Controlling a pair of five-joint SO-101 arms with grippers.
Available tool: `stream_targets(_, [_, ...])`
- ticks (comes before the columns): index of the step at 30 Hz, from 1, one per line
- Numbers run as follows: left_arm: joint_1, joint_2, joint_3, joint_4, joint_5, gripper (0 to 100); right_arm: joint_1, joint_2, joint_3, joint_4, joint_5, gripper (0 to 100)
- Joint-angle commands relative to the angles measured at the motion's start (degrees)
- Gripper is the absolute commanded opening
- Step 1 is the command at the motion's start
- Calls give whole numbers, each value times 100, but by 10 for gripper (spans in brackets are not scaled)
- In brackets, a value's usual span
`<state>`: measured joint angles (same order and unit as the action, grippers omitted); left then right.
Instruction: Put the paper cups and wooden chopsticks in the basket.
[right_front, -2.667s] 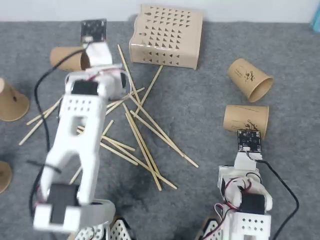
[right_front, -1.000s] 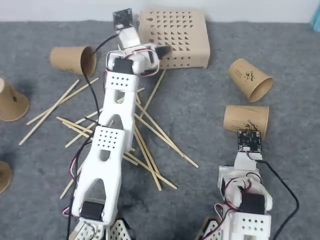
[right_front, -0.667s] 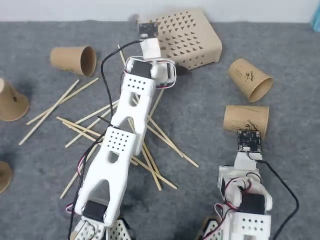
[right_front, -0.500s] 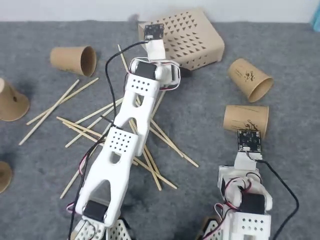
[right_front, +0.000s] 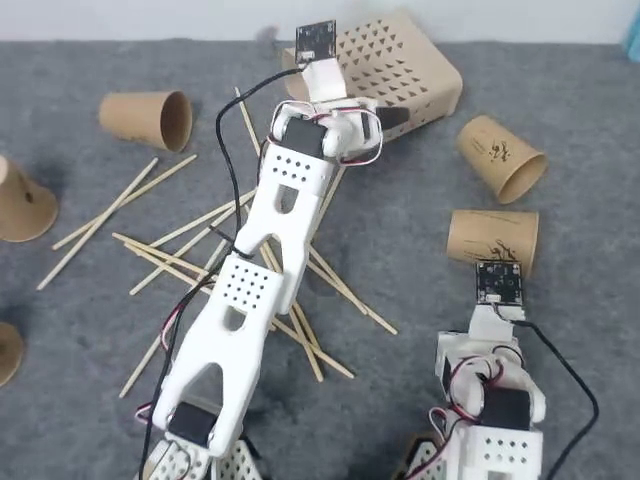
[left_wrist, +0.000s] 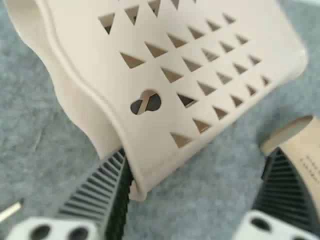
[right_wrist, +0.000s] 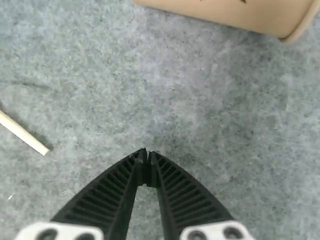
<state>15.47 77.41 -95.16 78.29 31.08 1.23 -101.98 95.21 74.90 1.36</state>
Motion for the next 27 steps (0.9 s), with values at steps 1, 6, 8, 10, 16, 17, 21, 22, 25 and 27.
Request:
stream_targets(1, [62,-132,-101,-246,88,373,31,31,-202,48,79,6])
stream_targets(6, [264,-211,-101,-360,35,229,31,31,-202,48,79,6])
stream_targets(8, [343,-167,-101,-598,-273,115,40,31,-202,48,79,6])
stream_targets(10, [413,-149,-101,-818,-703,0,40,31,-202,48,79,6])
stream_targets(16, [457,-264,-110,-1011,-571,11,57,31,-202,48,79,6])
stream_targets(17, [457,-360,-110,-985,-571,11,57,31,-202,48,79,6])
stream_targets(21, [448,-870,-101,-510,-554,11,57,31,-202,48,79,6])
stream_targets(22, [457,-1029,-101,-290,-554,11,57,31,-202,48,79,6])
stream_targets(25, [510,-1468,-101,352,-255,11,57,31,-202,48,79,6])
stream_targets(27, [510,-1785,-92,712,18,11,57,31,-202,48,79,6])
